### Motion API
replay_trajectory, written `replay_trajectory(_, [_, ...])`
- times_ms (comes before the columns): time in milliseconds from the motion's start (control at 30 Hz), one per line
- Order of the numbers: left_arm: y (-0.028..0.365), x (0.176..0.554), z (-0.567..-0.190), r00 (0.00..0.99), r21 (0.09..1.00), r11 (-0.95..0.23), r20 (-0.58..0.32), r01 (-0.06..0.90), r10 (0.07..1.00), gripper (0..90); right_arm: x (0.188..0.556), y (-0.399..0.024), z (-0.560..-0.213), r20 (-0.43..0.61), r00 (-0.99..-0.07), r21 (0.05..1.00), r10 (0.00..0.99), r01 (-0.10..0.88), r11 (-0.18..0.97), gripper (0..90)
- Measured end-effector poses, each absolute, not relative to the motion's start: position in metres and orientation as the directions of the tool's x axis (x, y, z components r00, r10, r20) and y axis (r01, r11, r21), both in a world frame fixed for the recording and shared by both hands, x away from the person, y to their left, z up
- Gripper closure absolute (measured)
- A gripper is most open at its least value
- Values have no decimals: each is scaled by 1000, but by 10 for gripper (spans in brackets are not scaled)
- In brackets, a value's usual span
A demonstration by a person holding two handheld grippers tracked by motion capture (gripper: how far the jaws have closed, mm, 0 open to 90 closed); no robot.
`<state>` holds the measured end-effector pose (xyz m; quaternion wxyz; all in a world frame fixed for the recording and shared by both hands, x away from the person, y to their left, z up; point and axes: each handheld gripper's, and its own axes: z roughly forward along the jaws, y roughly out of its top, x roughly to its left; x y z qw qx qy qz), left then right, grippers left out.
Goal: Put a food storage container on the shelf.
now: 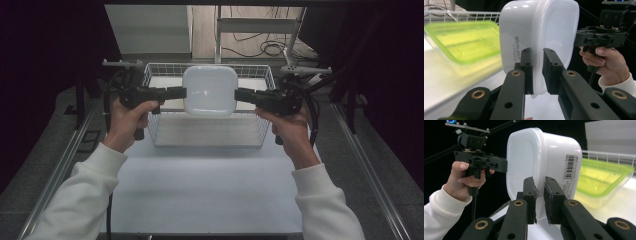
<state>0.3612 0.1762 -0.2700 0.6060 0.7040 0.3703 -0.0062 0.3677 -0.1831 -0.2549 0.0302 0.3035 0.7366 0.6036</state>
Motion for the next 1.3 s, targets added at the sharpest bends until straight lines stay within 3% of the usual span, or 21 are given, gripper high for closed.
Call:
replay_trajectory(300, [181, 400, -256, 710, 826, 3, -487, 564, 509, 797, 408, -182, -246, 388, -792, 884, 471, 465, 53, 795])
replay_trajectory(700, [188, 436, -269, 651, 770, 32, -561, 638, 511, 798, 449, -174, -259, 472, -739, 831, 480, 555, 37, 795])
replay_trajectory(1300, [193, 452, -278, 599, 716, 65, -626, 695, 500, 801, 468, -170, -271, 566, -676, 762, 472, 647, 12, 796])
